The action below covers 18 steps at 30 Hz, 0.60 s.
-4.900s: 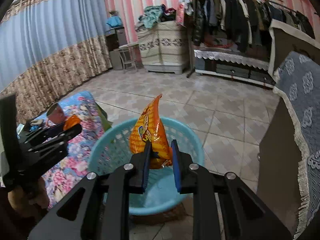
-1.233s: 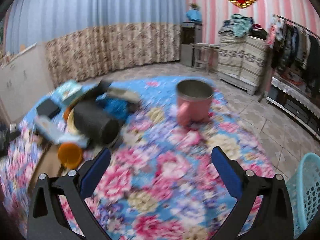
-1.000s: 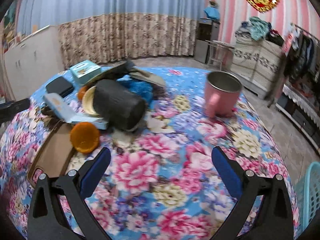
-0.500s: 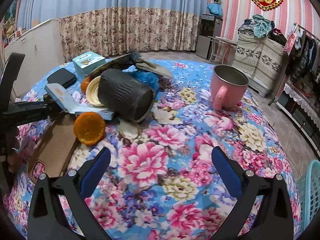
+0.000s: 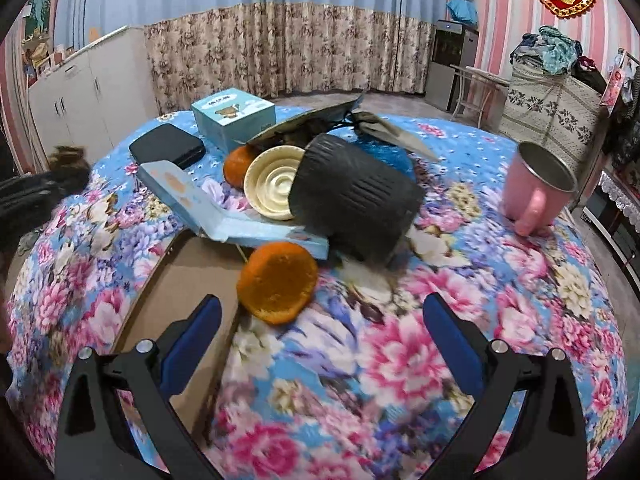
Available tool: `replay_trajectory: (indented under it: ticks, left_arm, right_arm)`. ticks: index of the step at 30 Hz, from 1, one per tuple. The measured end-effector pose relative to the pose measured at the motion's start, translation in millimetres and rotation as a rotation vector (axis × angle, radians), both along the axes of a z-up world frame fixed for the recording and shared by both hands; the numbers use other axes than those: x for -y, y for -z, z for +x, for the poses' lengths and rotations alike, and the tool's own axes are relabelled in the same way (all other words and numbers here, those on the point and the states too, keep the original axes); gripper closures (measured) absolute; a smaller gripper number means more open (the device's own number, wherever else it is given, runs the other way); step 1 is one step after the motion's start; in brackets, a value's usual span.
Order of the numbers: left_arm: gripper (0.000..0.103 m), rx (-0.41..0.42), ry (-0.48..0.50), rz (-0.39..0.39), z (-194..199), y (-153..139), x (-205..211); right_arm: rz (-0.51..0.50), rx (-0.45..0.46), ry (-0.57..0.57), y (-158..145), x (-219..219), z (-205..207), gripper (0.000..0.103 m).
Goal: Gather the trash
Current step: 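Grasp the brown paper with the left gripper while the right grasps an orange peel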
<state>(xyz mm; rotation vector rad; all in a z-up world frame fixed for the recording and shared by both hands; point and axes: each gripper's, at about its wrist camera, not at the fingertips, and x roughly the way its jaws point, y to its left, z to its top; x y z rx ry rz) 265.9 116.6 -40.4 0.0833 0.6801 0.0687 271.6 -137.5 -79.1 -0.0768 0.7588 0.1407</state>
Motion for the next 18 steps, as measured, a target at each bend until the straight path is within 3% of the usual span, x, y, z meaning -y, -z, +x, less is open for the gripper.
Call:
replay_trajectory:
  ticks: [3, 5, 6, 10, 13, 18]
  left_arm:
    - [0.065, 0.006, 0.003, -0.015, -2, -4, -6]
    - [0.065, 0.002, 0.01, -0.011, -1, -4, -6]
    - [0.065, -0.003, 0.013, -0.009, -1, -3, -5]
    - [0.065, -0.001, 0.02, -0.003, 0, -3, -2]
    - [0.065, 0.0, 0.021, -0.001, 1, -2, -1]
    - [0.065, 0.0, 0.027, 0.031, 1, -1, 4]
  right_arm:
    - [0.004, -0.018, 0.005, 0, -4, 12, 0.006]
    - [0.034, -0.042, -0.019, 1, -5, 21, 0.02]
    - [0.048, -0.066, -0.031, 3, -6, 25, 0.034]
    - [0.12, -0.104, -0.073, 9, -9, 28, 0.058]
    - [0.098, -0.082, -0.101, 7, -15, 21, 0.065]
    - [0.093, -0.039, -0.079, -8, -7, 4, 0.066]
